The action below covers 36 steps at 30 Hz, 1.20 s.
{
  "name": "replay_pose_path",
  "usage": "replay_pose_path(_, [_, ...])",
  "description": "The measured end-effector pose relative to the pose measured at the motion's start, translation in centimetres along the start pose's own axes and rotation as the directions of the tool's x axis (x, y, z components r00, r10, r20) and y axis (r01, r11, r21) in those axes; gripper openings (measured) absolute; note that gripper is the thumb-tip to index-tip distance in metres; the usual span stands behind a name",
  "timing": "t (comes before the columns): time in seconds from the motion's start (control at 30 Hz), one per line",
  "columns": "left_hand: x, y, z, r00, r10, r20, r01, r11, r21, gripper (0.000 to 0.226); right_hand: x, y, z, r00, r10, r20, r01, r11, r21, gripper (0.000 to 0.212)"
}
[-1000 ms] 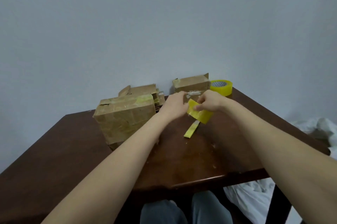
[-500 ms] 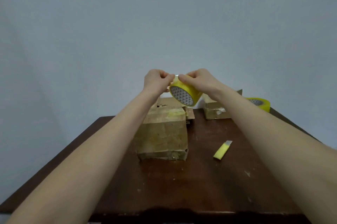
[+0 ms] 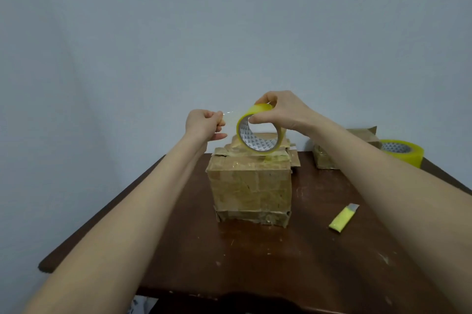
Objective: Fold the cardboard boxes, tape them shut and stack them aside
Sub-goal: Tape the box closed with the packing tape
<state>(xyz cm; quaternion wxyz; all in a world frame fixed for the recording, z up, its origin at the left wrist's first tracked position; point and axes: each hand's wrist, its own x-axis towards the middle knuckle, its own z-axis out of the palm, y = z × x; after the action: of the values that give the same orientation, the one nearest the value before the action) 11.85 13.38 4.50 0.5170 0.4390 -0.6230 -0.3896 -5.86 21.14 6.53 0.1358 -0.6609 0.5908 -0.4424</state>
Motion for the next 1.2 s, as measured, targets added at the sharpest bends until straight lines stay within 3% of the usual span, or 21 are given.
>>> replay_pose_path(0.17, [0.3, -2.7, -1.6, 0.995, -0.078, -0.067, 0.078, 0.997, -0.004, 0.030, 0.2, 0.2, 0.3, 0.997, -0.026, 0.071, 0.034, 0.993, -0.112, 0.044])
replay_pose_path(0.3, [0.3, -5.1, -3.6, 0.977, -0.167, -0.131, 0.163, 0.986, -0.040, 0.023, 0.2, 1.1, 0.6, 1.000, -0.009, 0.028, 0.011, 0.998, -0.061, 0.038])
replay_pose_path(0.57, [0.6, -6.7, -5.6, 0.958, -0.206, -0.202, 0.204, 0.979, -0.028, 0.027, 0.7, 0.6, 1.3, 0.991, -0.070, 0.110, 0.093, 0.973, -0.214, 0.051])
replay_pose_path(1.03, [-0.9, -11.2, -3.7, 0.928, -0.348, -0.134, 0.341, 0.937, -0.073, 0.026, 1.0, 0.9, 2.9, 0.999, -0.025, 0.021, 0.029, 0.973, -0.230, 0.053])
replay_pose_path(1.2, [-1.8, -11.7, -1.9, 0.938, -0.346, -0.030, 0.348, 0.931, 0.112, 0.018, 0.9, 1.4, 3.4, 1.000, -0.012, -0.011, 0.009, 0.983, -0.186, 0.052])
